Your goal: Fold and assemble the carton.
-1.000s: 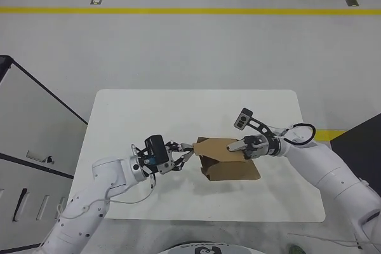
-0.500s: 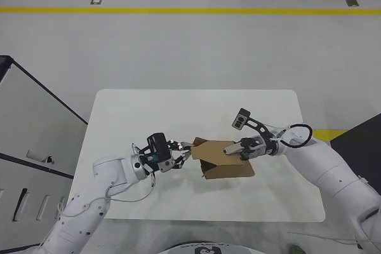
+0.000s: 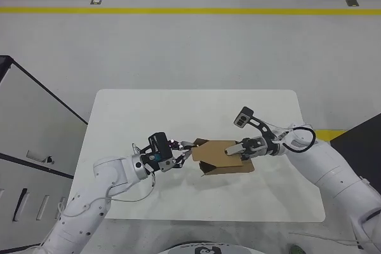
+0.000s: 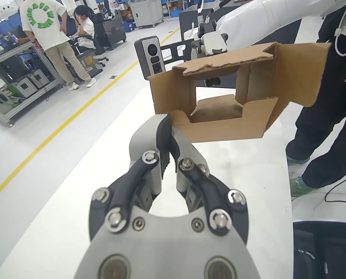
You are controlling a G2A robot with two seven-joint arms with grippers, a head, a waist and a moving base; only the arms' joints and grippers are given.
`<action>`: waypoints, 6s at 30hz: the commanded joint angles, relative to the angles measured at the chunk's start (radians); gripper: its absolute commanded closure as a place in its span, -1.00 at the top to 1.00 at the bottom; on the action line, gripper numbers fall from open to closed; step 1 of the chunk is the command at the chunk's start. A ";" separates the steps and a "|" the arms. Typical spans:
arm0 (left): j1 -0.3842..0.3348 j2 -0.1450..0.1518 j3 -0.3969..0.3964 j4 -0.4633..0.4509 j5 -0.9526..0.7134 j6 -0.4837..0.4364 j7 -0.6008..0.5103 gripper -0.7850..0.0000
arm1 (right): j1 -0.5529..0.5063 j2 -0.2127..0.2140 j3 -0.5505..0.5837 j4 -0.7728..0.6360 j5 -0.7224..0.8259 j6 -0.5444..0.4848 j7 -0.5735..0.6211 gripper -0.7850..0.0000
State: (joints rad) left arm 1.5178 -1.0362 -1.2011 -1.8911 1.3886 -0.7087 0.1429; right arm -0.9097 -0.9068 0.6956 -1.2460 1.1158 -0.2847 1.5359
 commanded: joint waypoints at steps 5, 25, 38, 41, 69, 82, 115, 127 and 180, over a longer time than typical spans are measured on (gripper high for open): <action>0.003 0.000 0.000 -0.001 -0.004 0.006 0.004 -1.00 | -0.025 0.004 0.047 -0.014 0.000 0.000 0.000 -1.00; 0.047 0.008 -0.029 -0.007 -0.020 0.005 0.021 -1.00 | -0.101 0.001 0.140 -0.027 0.026 0.001 0.000 -1.00; 0.030 0.008 0.035 -0.033 0.036 -0.060 0.030 -1.00 | -0.087 -0.012 0.116 -0.013 -0.014 0.027 0.000 -1.00; 0.024 0.007 0.048 -0.030 0.042 -0.057 0.032 -1.00 | -0.082 -0.015 0.111 -0.017 -0.022 0.026 0.000 -1.00; 0.018 0.015 0.018 -0.019 0.010 -0.036 0.042 -1.00 | -0.064 -0.020 0.083 -0.031 -0.026 0.018 0.000 -1.00; -0.002 0.014 0.065 -0.036 0.067 -0.060 0.033 -1.00 | -0.056 -0.023 0.075 -0.021 -0.045 0.027 0.000 -1.00; 0.033 0.026 0.023 -0.059 0.060 -0.013 0.068 -1.00 | -0.101 0.000 0.117 -0.046 -0.021 0.000 0.000 -1.00; 0.074 0.036 -0.052 -0.070 0.024 0.010 0.087 -1.00 | -0.165 0.004 0.255 -0.097 -0.057 -0.029 -0.029 -1.00; 0.068 0.041 -0.006 -0.177 0.096 -0.040 0.238 -1.00 | -0.250 -0.007 0.404 -0.267 -0.259 -0.218 -0.219 -1.00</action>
State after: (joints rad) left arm 1.5913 -0.9938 -1.2174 -2.0692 1.4827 -0.7624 0.3818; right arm -1.1601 -0.9122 1.1001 -1.5129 0.8552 -0.5058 1.3143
